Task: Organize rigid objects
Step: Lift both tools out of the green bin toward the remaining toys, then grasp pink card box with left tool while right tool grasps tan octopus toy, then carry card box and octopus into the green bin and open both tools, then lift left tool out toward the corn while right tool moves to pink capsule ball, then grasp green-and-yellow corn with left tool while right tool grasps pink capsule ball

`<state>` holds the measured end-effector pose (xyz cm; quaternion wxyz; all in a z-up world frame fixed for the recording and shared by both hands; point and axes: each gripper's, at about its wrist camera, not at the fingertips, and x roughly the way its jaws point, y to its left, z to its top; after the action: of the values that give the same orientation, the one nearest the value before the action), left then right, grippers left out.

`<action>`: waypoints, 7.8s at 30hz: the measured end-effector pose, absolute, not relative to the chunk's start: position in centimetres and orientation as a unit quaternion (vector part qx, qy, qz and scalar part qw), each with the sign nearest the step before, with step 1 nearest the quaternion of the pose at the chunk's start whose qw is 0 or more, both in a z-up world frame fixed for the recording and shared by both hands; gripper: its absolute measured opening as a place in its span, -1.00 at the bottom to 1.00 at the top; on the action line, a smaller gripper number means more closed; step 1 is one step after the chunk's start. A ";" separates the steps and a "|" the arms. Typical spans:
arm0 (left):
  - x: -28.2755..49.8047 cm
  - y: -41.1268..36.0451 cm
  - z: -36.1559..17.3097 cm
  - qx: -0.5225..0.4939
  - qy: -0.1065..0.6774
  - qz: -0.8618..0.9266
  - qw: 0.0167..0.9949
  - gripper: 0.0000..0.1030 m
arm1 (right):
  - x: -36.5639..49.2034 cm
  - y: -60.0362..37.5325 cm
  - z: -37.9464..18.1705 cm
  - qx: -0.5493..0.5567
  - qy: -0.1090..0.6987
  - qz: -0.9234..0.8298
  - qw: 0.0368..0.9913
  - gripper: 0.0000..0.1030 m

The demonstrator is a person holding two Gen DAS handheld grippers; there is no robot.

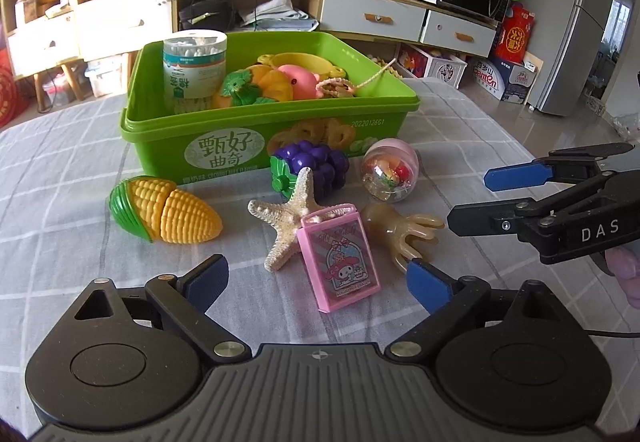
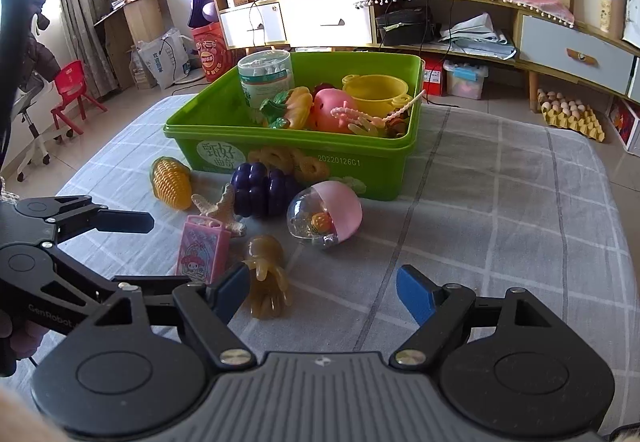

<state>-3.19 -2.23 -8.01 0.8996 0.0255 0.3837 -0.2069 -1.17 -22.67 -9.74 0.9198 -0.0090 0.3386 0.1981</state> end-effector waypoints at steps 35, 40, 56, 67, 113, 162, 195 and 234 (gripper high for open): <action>-3.3 1.9 -7.8 0.063 0.442 -0.250 0.859 -0.17 | -2.6 -18.4 -14.3 -0.090 0.321 0.235 0.913 0.57; -4.0 1.9 -8.8 0.033 0.419 -0.239 0.875 0.28 | -2.9 -18.3 -14.6 -0.084 0.304 0.226 0.922 0.57; -4.7 1.6 -9.2 0.010 0.375 -0.181 0.909 -0.10 | -2.5 -17.4 -13.8 -0.082 0.301 0.228 0.922 0.03; -3.9 1.9 -8.1 -0.008 0.392 -0.187 0.901 -0.24 | -2.1 -17.6 -13.0 -0.060 0.307 0.236 0.920 -0.69; 8.9 0.8 -4.6 -0.023 0.366 -0.111 0.924 -0.25 | 7.9 -19.7 -4.6 0.155 0.228 0.122 0.954 -0.70; 9.9 -0.6 -5.1 0.031 0.372 -0.122 0.920 0.15 | 8.0 -19.5 -6.6 0.135 0.264 0.137 0.945 -0.61; 1.7 2.4 -4.2 0.020 0.376 -0.120 0.919 0.91 | 2.4 -22.5 -6.1 0.110 0.318 0.160 0.928 0.36; 1.8 3.8 -11.1 0.064 0.343 -0.173 0.921 0.91 | 2.2 -19.5 -13.9 -0.054 0.317 0.153 0.934 0.56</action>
<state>1.75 3.84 -11.15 0.9209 0.0635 0.3432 -0.1734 2.20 -19.47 -13.90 0.9344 -0.0542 0.3170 0.1530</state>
